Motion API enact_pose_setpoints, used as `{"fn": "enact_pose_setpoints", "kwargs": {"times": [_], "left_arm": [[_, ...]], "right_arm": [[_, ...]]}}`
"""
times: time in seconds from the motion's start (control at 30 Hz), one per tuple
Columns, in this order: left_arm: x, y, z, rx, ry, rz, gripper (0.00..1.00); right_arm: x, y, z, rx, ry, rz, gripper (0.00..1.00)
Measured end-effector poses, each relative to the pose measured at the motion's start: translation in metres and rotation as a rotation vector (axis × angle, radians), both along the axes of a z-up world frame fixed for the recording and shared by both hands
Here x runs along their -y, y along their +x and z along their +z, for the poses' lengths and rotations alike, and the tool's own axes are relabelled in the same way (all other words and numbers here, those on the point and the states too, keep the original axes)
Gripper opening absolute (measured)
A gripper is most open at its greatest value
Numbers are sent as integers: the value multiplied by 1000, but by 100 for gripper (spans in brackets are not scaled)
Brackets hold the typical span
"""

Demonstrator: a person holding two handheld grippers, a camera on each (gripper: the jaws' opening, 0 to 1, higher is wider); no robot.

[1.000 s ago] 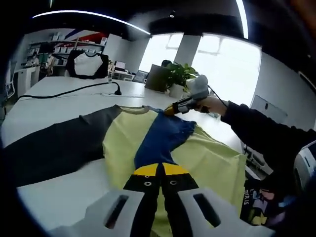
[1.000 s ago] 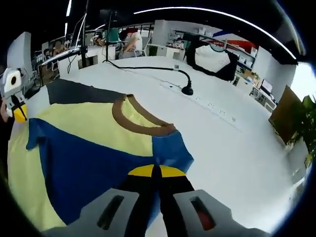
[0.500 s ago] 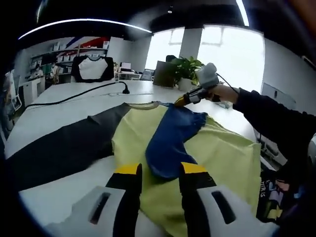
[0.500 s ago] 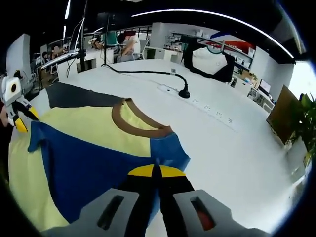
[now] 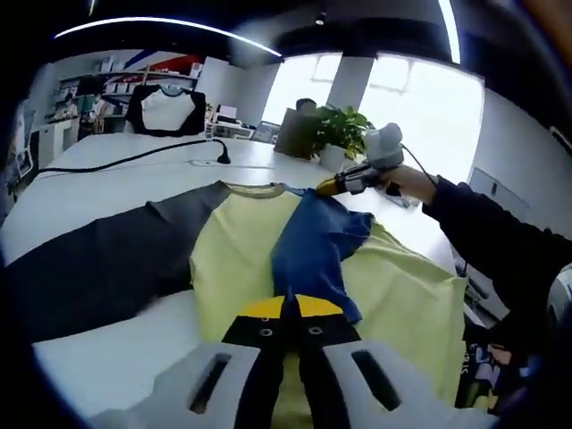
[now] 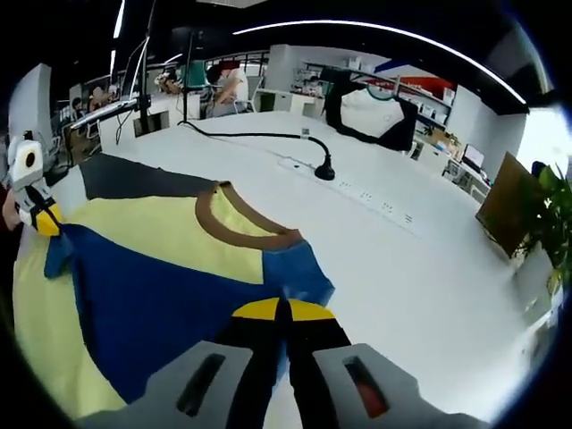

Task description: Fold the garment on the visible template until the final outline fits inside the template.

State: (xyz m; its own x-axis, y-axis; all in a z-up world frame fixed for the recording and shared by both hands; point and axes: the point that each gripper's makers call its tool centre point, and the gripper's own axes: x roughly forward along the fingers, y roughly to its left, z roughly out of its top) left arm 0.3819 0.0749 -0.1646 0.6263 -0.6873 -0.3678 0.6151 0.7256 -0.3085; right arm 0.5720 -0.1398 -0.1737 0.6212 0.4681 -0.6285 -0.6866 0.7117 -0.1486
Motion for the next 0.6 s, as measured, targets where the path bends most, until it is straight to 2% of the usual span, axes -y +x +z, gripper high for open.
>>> {"fn": "enact_pose_setpoints", "kwargs": {"times": [0.17,0.27,0.37,0.4,0.5,0.6], "left_arm": [[0,14,12,-23,-13,-52,2],[-2,23,15,-76,-20,-77,2],[-8,35,13,-104,-6,-84,2],[-11,40,13,-137,-29,-79,2],[-13,51,11,-177,-55,-85,2],[-15,61,5,-196,-26,-98,2]], "right_arm": [[12,3,3,11,21,-55,0],[19,4,3,12,39,-83,0],[23,5,4,12,61,-107,0],[24,5,4,11,67,-112,0],[25,6,3,15,67,-126,0],[27,7,2,18,65,-137,0]]}}
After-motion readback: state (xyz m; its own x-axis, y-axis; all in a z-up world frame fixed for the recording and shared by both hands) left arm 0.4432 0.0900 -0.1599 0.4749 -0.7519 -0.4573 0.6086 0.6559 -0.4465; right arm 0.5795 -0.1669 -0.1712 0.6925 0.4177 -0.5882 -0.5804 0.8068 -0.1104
